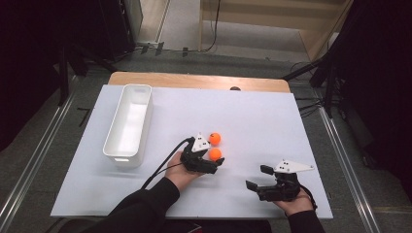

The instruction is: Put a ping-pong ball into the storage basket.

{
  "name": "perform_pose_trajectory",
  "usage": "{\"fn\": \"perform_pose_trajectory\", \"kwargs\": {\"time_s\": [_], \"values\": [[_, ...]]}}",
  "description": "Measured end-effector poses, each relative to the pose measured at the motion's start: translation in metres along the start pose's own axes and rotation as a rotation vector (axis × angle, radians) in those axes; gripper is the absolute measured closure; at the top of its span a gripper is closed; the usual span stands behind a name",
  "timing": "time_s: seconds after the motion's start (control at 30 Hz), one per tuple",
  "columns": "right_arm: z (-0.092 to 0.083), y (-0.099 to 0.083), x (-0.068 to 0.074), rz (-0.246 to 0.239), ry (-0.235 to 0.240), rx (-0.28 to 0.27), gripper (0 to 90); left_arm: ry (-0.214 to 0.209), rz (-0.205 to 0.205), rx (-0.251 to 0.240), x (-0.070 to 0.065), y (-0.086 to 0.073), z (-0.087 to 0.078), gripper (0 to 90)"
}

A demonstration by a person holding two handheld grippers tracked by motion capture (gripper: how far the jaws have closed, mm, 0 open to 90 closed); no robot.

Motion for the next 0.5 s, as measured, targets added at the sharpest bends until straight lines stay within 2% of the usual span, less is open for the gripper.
{"fn": "perform_pose_trajectory", "kwargs": {"time_s": [0.27,0.5], "values": [[0.0004,0.0,0.0003,-0.001,-0.001,0.001,12.5,0.019,-0.01,0.015,0.0022,-0.0024,0.0028,20.2],[0.0005,-0.0003,0.0008,0.001,0.0,0.003,12.5,0.043,0.009,0.046,0.0023,-0.0054,0.0054,20.3]]}}
Point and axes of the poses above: each handheld gripper's, and its own axes: z roughly forward along the jaws, y roughly out of its top, x roughly to its left, the point moved 10 cm from there along z, roughly forward along the jaws, and after that the axes turned 11 degrees about -z, right-handed, at the moved point
